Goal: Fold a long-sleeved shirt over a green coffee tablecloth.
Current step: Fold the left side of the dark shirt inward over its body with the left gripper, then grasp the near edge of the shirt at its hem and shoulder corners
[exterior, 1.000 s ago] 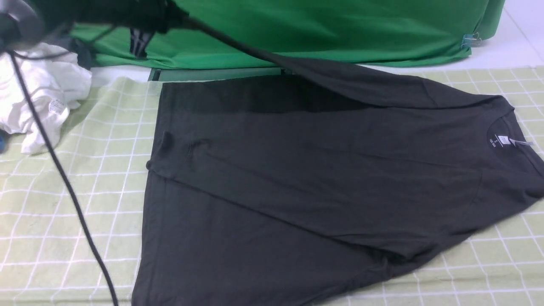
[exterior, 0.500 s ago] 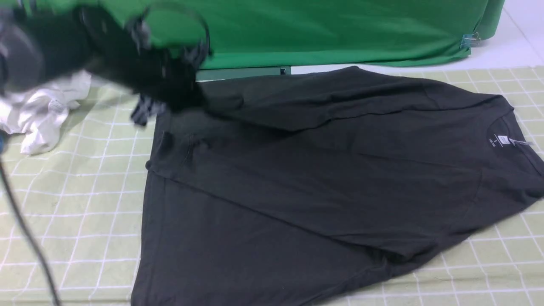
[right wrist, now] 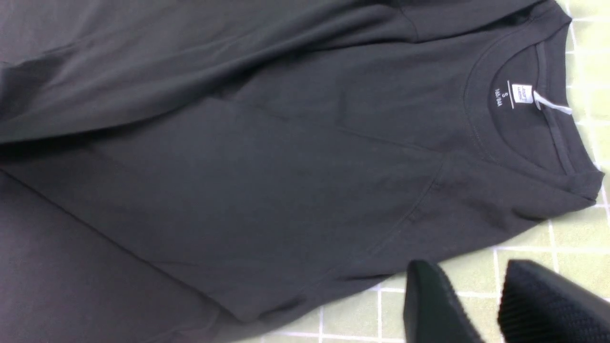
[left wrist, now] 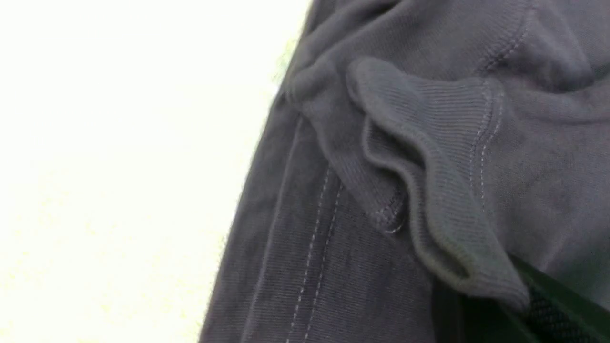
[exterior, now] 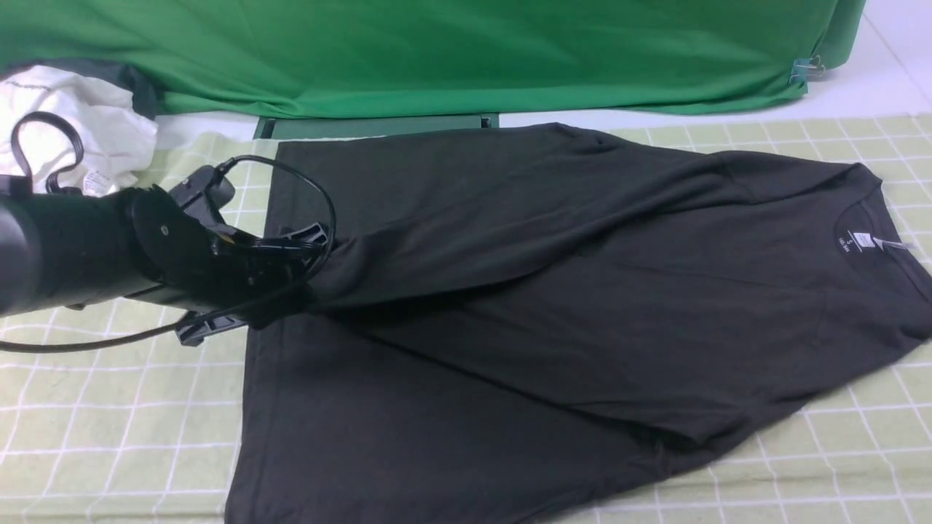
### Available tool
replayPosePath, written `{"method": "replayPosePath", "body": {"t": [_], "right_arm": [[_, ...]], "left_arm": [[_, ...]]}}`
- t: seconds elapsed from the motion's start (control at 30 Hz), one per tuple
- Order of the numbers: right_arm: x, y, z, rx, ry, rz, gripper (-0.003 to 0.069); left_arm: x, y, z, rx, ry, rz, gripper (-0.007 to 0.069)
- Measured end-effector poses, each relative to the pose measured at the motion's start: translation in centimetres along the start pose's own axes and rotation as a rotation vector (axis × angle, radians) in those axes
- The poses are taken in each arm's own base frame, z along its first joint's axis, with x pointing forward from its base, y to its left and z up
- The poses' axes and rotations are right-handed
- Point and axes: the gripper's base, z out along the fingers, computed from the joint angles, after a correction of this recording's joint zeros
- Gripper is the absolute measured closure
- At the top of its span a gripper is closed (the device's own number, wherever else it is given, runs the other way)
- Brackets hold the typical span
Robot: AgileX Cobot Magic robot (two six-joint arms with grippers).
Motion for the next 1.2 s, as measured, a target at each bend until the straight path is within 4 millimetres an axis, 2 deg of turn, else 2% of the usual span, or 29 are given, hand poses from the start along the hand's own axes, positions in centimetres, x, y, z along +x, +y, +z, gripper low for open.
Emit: {"method": "replayPosePath", "body": {"t": [0.1, 0.27, 0.4, 0.5, 0.53, 0.57, 0.73, 0.87, 1.0, 1.2], "right_arm": [[0.0, 0.0, 0.0, 0.000, 0.000, -0.001, 0.0433], [0.0, 0.0, 0.0, 0.000, 0.000, -0.002, 0.0426], [0.1, 0.0, 0.0, 0.000, 0.009, -0.009, 0.0423], [0.1, 0.0, 0.0, 0.000, 0.010, -0.009, 0.0423], [0.1, 0.0, 0.0, 0.000, 0.010, -0.009, 0.0422], [0.1, 0.0, 0.0, 0.000, 0.010, -0.009, 0.0422], [0.1, 0.0, 0.0, 0.000, 0.011, -0.009, 0.0419], [0.1, 0.0, 0.0, 0.000, 0.011, -0.009, 0.0418], [0.1, 0.0, 0.0, 0.000, 0.013, -0.016, 0.0418], [0.0, -0.1, 0.8, 0.001, 0.041, -0.031, 0.0418]], "left_arm": [[0.2, 0.1, 0.0, -0.006, 0.018, 0.017, 0.0590], [0.6, 0.2, -0.2, -0.029, 0.074, 0.044, 0.0505], [-1.9, -0.2, -3.0, -0.052, 0.093, 0.126, 0.0360], [-3.1, -0.5, -4.5, -0.067, 0.087, 0.160, 0.0311], [-4.4, -0.8, -6.4, -0.086, 0.076, 0.197, 0.0263], [-5.1, -1.0, -7.5, -0.093, 0.058, 0.214, 0.0244], [-6.7, -2.1, -12.2, -0.125, 0.019, 0.283, 0.0181], [-6.3, -2.1, -13.7, -0.137, 0.049, 0.308, 0.0176], [-5.1, -1.5, -14.5, -0.185, 0.173, 0.356, 0.0176], [-2.7, -0.1, -14.0, -0.209, 0.358, 0.364, 0.0176]]}}
